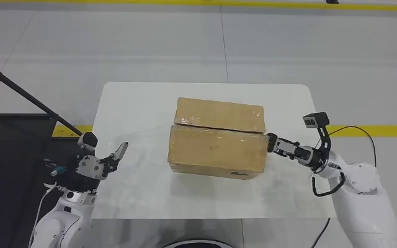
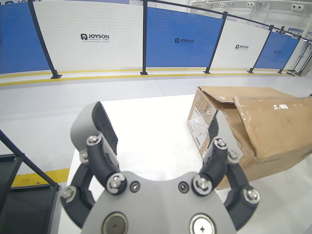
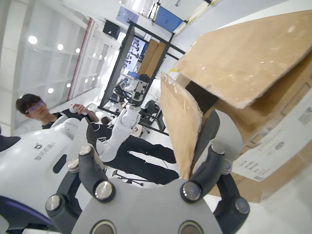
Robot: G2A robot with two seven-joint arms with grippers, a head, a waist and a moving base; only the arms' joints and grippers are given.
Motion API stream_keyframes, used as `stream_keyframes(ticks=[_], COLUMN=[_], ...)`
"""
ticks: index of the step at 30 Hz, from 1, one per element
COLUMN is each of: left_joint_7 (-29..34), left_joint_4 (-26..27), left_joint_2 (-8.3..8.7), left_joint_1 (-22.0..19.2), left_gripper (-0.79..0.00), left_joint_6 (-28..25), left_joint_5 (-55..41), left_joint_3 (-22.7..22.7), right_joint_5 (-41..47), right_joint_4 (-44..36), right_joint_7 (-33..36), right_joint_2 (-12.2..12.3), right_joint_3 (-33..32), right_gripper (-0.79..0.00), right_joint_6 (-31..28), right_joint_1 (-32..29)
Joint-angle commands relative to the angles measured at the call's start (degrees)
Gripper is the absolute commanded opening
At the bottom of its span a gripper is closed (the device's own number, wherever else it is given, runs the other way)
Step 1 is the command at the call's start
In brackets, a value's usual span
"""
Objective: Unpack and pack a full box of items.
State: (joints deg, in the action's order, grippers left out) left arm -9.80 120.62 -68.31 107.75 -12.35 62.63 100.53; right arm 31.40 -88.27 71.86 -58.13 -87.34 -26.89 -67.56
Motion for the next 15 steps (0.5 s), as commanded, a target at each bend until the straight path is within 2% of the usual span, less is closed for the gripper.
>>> stream_keyframes(ticks=[1,9,15], left_joint_7=[0.3,0.9,2.3], left_joint_4=[0.3,0.8,0.4], left_joint_2=[0.02,0.31,0.78], left_joint_1=[-0.1,-0.5,-0.5], left_gripper=[0.0,0.0,0.0], left_joint_6=[-1.4,-8.9,-15.6], left_joint_5=[0.0,3.0,8.0], left_joint_3=[-0.3,-2.2,-3.5], right_joint_5=[4.0,7.2,0.0], right_joint_4=[-0.1,-8.1,-12.8], right_joint_7=[4.7,10.0,10.6], right_joint_2=[0.2,1.4,2.7], right_joint_3=[-0.3,-1.2,0.7], right_gripper=[0.0,0.0,0.0], right_joint_6=[-0.4,4.5,5.0], right_joint_1=[-0.2,-3.8,-6.5])
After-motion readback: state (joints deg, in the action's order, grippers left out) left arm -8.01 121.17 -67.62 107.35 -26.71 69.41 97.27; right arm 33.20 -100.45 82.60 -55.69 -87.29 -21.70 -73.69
